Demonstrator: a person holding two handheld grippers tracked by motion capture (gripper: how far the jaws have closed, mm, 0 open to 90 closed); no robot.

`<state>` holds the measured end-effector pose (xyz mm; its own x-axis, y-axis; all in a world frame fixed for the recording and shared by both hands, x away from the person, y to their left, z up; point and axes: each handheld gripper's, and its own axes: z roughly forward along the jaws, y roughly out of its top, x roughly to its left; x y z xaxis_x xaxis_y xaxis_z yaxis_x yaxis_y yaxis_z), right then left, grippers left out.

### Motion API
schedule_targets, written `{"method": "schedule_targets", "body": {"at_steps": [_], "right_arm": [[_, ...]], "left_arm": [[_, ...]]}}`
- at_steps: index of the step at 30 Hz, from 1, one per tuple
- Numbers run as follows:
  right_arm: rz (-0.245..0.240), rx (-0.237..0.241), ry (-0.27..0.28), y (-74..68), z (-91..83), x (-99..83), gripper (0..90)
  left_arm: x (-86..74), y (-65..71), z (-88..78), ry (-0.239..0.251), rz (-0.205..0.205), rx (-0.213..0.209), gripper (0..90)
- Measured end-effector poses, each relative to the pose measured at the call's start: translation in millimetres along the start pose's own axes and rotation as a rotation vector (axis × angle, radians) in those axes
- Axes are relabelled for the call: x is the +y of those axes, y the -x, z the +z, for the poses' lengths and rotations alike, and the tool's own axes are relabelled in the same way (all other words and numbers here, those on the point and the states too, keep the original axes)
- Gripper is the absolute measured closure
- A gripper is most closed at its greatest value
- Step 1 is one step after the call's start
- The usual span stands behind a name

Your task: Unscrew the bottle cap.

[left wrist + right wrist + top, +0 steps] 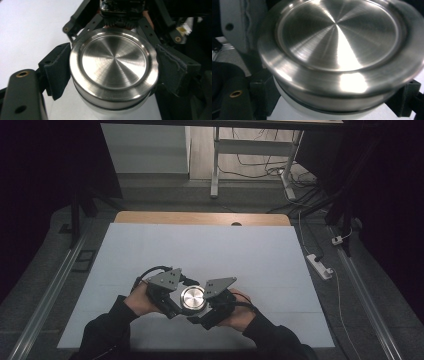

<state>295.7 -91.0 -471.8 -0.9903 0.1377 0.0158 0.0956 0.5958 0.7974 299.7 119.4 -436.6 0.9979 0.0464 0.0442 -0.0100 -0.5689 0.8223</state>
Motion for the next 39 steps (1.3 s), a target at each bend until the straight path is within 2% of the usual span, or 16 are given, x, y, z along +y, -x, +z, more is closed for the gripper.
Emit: {"method": "schedule_targets", "body": {"at_steps": [5, 7, 10, 12, 14, 15, 20, 22, 24, 26, 31, 33, 35, 37, 39], "right_arm": [[0.057, -0.087, -0.005, 5.8, -1.6, -0.6, 14.8], [0.088, -0.126, -0.007, 9.2, -2.1, -2.1, 14.8], [0.131, -0.177, -0.009, 14.2, -2.4, -4.6, 14.8], [0.153, -0.213, -0.017, 15.9, -1.8, -5.7, 14.7], [0.166, -0.232, -0.014, 17.6, -0.9, -7.2, 14.8], [0.169, -0.235, -0.014, 17.9, -0.8, -7.6, 14.8], [0.155, -0.223, 0.008, 16.4, -3.7, -5.7, 14.8], [0.150, -0.212, 0.011, 16.2, -4.8, -5.5, 14.8], [0.138, -0.196, 0.014, 16.3, -4.8, -6.0, 14.8], [0.121, -0.167, 0.010, 16.0, -3.9, -6.8, 14.8], [0.066, -0.089, 0.004, 9.8, 0.8, -5.4, 14.8], [0.032, -0.060, 0.001, 6.3, 2.5, -4.7, 14.8], [0.016, -0.042, -0.007, 2.5, 4.2, -4.1, 14.8], [0.012, -0.038, -0.012, -0.2, 5.9, -3.7, 14.8], [0.008, -0.047, -0.011, 0.8, 5.6, -4.0, 14.7]], "left_arm": [[3.3, 0.9, 8.0, -0.005, -0.088, 0.134, 18.6], [4.8, 1.7, 13.9, 0.006, -0.145, 0.191, 18.6], [9.2, 3.3, 21.9, -0.011, -0.211, 0.280, 18.6], [12.4, 5.5, 27.4, -0.026, -0.233, 0.338, 18.6], [14.9, 7.0, 30.8, -0.040, -0.230, 0.367, 18.5], [15.6, 7.2, 30.6, -0.039, -0.220, 0.368, 18.4], [15.4, -0.2, 11.7, 0.028, -0.227, 0.273, 7.9], [13.4, -3.2, 0.8, 0.033, -0.215, 0.239, 5.3], [9.6, -5.5, -7.4, 0.024, -0.177, 0.164, 6.3], [5.5, -5.7, -12.0, 0.005, -0.127, 0.118, 7.8], [0.1, -3.0, -8.1, -0.045, -0.028, 0.043, 11.5], [-0.4, -0.9, -3.5, -0.061, 0.002, 0.020, 13.1], [-0.3, 1.6, 0.0, -0.078, 0.027, 0.030, 16.8], [0.2, 2.9, 1.5, -0.076, 0.036, 0.039, 18.0], [1.0, 3.6, 2.8, -0.070, 0.015, 0.064, 18.2]]}}
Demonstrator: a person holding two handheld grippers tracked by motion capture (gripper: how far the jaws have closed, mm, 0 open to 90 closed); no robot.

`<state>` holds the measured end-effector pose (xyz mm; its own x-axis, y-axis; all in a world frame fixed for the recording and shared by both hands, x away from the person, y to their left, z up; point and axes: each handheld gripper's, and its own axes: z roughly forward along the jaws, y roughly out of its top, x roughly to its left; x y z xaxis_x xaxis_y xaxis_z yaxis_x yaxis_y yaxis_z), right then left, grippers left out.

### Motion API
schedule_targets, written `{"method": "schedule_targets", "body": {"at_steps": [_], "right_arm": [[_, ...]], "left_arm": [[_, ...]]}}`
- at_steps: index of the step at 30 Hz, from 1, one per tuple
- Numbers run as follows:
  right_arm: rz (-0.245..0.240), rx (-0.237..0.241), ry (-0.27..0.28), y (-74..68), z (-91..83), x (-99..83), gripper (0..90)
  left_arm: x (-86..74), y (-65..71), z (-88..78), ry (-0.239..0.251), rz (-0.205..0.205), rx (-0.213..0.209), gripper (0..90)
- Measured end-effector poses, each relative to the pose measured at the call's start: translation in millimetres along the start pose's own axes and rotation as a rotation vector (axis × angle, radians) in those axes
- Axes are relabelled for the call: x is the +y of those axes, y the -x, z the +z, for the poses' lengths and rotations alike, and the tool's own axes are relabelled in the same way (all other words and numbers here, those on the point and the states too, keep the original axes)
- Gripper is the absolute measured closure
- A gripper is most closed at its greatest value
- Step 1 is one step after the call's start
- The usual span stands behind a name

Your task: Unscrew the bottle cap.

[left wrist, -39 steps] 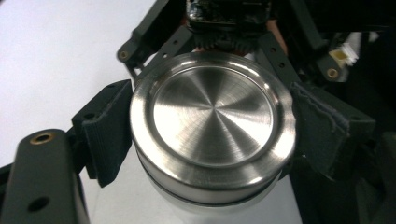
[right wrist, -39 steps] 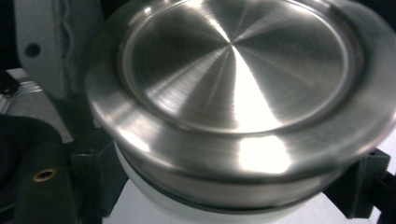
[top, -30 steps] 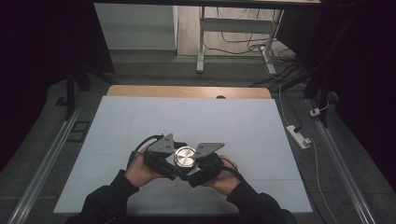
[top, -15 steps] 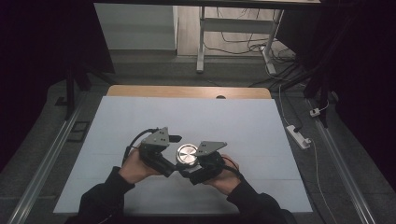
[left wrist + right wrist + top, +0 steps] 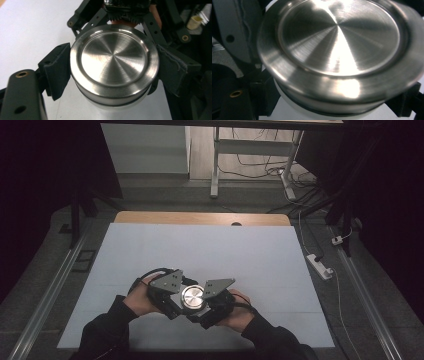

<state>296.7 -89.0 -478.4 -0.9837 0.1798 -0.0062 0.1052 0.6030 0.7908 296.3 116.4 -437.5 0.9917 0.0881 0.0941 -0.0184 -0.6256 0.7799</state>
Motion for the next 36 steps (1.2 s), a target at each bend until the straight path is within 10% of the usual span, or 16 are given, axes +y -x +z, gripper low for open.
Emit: {"method": "schedule_targets", "body": {"at_steps": [4, 9, 13, 19, 27, 33, 36], "right_arm": [[0.034, -0.048, 0.011, 5.7, -3.1, -0.8, 14.8], [0.119, -0.151, 0.024, 14.9, -7.1, -3.4, 14.8], [0.142, -0.208, 0.026, 18.1, -9.6, -5.0, 14.7], [0.131, -0.169, 0.053, 15.5, -12.0, -2.6, 14.8], [0.061, -0.029, 0.041, 6.8, -7.6, 0.3, 14.8], [-0.003, 0.011, 0.026, -0.8, -4.9, 2.8, 14.8], [0.008, -0.018, 0.032, 0.7, -6.9, 3.0, 14.8]], "left_arm": [[4.3, -0.9, 4.9, 0.011, -0.078, 0.079, 18.3], [17.1, 7.5, 20.5, 0.002, -0.227, 0.288, 18.3], [28.9, 17.8, 30.1, -0.039, -0.251, 0.401, 18.0], [22.9, 3.3, 7.5, 0.075, -0.268, 0.215, 6.2], [4.3, -4.9, -9.7, 0.070, -0.092, -0.014, 12.4], [3.8, 1.8, -0.3, 0.036, -0.016, -0.012, 18.6], [4.7, 1.0, 1.5, 0.053, -0.058, 0.035, 19.1]]}}
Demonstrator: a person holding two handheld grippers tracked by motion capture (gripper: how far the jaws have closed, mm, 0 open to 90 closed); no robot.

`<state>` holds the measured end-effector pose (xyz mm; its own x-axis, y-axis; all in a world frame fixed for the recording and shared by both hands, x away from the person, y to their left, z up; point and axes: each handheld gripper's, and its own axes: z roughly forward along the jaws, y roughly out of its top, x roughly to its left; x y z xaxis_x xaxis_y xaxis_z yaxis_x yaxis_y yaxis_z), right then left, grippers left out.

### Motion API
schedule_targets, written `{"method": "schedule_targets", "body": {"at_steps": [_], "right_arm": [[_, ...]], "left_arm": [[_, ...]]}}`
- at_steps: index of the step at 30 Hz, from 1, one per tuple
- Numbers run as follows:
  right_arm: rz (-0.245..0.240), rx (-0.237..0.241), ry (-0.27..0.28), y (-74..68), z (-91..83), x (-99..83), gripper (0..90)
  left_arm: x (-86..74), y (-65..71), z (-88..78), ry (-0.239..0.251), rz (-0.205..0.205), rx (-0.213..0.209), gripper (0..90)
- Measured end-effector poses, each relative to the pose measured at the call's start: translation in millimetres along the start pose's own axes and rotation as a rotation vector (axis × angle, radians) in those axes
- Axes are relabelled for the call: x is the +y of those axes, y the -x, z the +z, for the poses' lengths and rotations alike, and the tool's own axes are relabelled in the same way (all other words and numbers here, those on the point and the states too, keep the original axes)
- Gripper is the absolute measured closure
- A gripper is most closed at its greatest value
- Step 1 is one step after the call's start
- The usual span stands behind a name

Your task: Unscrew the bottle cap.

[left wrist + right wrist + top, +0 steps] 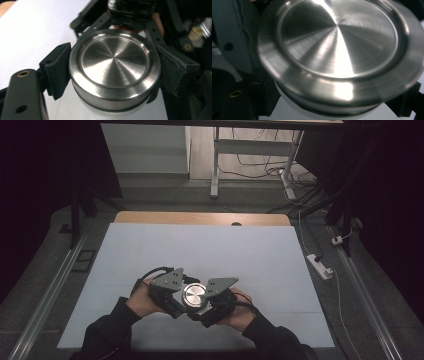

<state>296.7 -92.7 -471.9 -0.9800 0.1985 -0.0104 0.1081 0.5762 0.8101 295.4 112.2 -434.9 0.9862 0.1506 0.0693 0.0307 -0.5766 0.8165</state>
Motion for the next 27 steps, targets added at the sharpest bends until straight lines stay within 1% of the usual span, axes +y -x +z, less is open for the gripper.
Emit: {"method": "schedule_targets", "body": {"at_steps": [2, 5, 6, 7, 9, 10, 13, 16, 17, 18, 19, 21, 22, 23, 24, 25, 26, 27], "right_arm": [[0.027, -0.035, 0.007, 3.0, -1.3, -0.2, 14.8], [0.064, -0.106, 0.010, 7.2, -3.1, -1.2, 14.8], [0.077, -0.133, 0.010, 7.5, -3.4, -1.5, 14.8], [0.089, -0.152, 0.012, 8.7, -3.5, -1.9, 14.8], [0.115, -0.175, 0.016, 10.5, -3.2, -2.9, 14.8], [0.120, -0.183, 0.018, 11.4, -2.7, -3.2, 14.8], [0.131, -0.200, 0.011, 12.1, -2.4, -3.5, 14.8], [0.141, -0.210, 0.018, 11.7, -2.7, -2.6, 14.8], [0.143, -0.216, 0.021, 11.6, -2.7, -2.3, 14.8], [0.147, -0.224, 0.022, 11.1, -2.5, -2.0, 14.8], [0.146, -0.226, 0.022, 11.0, -2.4, -2.1, 14.8], [0.143, -0.230, 0.018, 10.5, -1.8, -2.4, 14.8], [0.142, -0.234, 0.015, 10.1, -1.2, -2.4, 14.8], [0.146, -0.236, 0.014, 10.0, -0.6, -2.9, 14.8], [0.149, -0.238, 0.014, 10.6, -0.3, -3.6, 14.8], [0.151, -0.236, 0.016, 11.1, -0.3, -3.9, 14.8], [0.152, -0.234, 0.017, 12.1, -0.9, -4.2, 14.8], [0.154, -0.233, 0.021, 12.4, -1.4, -4.1, 14.8]], "left_arm": [[2.1, 0.3, 3.4, 0.008, -0.042, 0.058, 19.2], [5.6, 2.0, 10.2, 0.019, -0.115, 0.146, 19.3], [5.6, 2.0, 10.2, 0.019, -0.115, 0.146, 19.3], [7.6, 2.9, 14.4, 0.021, -0.153, 0.192, 19.3], [9.6, 4.2, 18.0, 0.014, -0.165, 0.231, 19.3], [10.5, 4.7, 19.2, 0.008, -0.169, 0.244, 19.3], [11.8, 5.6, 19.8, 0.009, -0.185, 0.263, 19.3], [12.8, 6.7, 19.4, 0.025, -0.213, 0.281, 19.4], [12.8, 6.7, 19.4, 0.025, -0.213, 0.281, 19.4], [14.2, 8.1, 19.8, 0.028, -0.221, 0.298, 19.4], [14.8, 9.0, 19.9, 0.034, -0.225, 0.306, 19.4], [15.6, 9.5, 19.1, 0.054, -0.249, 0.309, 19.5], [15.8, 10.1, 17.4, 0.077, -0.255, 0.316, 19.5], [16.4, 10.0, 14.9, 0.091, -0.257, 0.308, 19.5], [17.1, 9.5, 14.0, 0.088, -0.257, 0.299, 19.5], [17.4, 10.1, 12.9, 0.085, -0.250, 0.313, 19.6], [17.1, 10.1, 12.4, 0.085, -0.249, 0.314, 19.6], [16.4, 9.4, 11.9, 0.091, -0.252, 0.306, 19.6]]}}
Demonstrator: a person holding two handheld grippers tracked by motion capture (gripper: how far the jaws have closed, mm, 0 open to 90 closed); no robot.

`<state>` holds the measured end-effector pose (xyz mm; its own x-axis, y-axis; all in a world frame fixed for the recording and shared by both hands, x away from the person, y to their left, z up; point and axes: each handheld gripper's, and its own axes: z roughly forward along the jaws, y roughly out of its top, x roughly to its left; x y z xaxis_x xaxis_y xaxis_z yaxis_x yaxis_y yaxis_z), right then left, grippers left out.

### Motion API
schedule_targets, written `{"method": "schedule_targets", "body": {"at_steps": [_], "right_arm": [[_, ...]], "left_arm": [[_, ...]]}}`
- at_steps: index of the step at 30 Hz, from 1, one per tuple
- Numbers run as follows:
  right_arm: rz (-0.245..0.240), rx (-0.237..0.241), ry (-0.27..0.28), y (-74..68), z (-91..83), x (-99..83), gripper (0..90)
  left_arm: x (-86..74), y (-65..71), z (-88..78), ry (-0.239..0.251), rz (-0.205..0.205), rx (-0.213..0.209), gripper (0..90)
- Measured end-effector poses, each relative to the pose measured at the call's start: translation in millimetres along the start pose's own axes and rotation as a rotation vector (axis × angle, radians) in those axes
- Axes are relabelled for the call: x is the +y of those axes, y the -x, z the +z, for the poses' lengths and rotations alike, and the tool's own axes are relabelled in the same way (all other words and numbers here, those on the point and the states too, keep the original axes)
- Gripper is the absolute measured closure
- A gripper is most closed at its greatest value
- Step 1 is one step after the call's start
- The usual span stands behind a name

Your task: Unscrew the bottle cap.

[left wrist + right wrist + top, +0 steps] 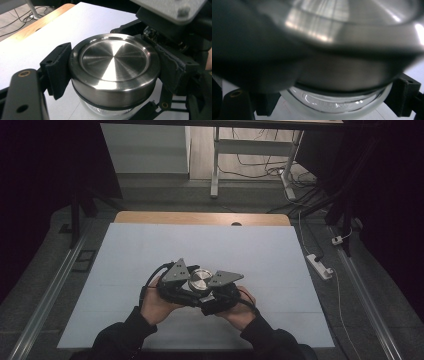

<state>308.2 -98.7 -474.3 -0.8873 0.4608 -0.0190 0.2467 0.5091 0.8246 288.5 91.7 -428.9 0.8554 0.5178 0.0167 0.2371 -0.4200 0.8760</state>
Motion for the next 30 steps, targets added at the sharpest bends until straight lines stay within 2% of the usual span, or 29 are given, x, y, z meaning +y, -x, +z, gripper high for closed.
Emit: {"method": "schedule_targets", "body": {"at_steps": [13, 30], "right_arm": [[0.006, 0.019, 0.008, 2.8, -2.3, -0.4, 14.8], [0.014, 0.001, 0.011, 12.0, -7.3, -1.4, 14.8]], "left_arm": [[-1.9, -8.1, -6.6, 0.008, 0.008, -0.010, 19.7], [-1.4, -11.8, -19.0, 0.024, 0.009, -0.017, 19.7]]}}
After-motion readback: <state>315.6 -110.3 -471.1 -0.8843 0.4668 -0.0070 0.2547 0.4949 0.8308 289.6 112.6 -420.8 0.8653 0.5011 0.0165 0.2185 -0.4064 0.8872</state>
